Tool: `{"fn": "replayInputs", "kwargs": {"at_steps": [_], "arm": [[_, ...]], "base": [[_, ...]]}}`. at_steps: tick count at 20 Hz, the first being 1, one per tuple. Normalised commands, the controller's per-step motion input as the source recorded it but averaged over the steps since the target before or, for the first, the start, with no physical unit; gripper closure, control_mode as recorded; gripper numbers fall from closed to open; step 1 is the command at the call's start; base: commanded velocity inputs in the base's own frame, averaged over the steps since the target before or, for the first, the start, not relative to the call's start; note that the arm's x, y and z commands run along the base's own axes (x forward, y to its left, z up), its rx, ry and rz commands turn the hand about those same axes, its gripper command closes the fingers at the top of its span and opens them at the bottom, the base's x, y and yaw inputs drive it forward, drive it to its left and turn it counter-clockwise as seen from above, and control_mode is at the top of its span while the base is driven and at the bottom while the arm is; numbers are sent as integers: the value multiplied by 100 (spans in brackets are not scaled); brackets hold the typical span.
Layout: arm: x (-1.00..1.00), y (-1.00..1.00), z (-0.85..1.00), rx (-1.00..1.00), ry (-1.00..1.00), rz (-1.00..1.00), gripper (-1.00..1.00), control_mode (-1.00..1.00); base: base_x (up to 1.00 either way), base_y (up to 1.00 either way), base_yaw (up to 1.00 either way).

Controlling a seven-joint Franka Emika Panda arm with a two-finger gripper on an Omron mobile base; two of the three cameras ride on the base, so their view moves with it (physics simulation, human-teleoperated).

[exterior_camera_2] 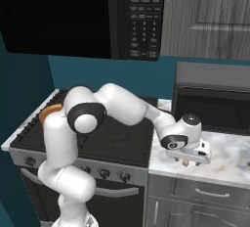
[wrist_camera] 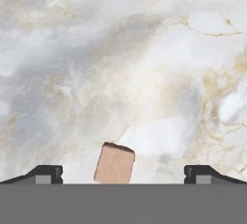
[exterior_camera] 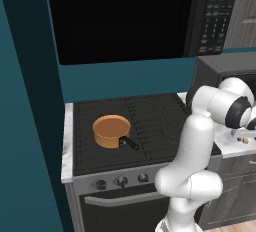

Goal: Pick up the sugar cube(s) and place them in the saucepan with hot chocolate.

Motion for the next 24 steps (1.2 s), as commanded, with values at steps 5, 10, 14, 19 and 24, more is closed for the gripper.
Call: {"fn": "replayInputs", "kwargs": {"at_steps": [5, 10, 14, 19, 24], "arm": [[1, 0, -3, 0, 0, 0, -100, -100], [0, 0, -4, 0, 0, 0, -100, -100], [0, 0, -14, 0, 0, 0, -100, -100], [0, 0, -23, 1, 0, 0, -100, -100], [0, 0, -22, 4, 0, 0, -100, -100]], "base": [[0, 0, 0], [0, 0, 0], [0, 0, 0], [0, 0, 0], [0, 0, 0]]}}
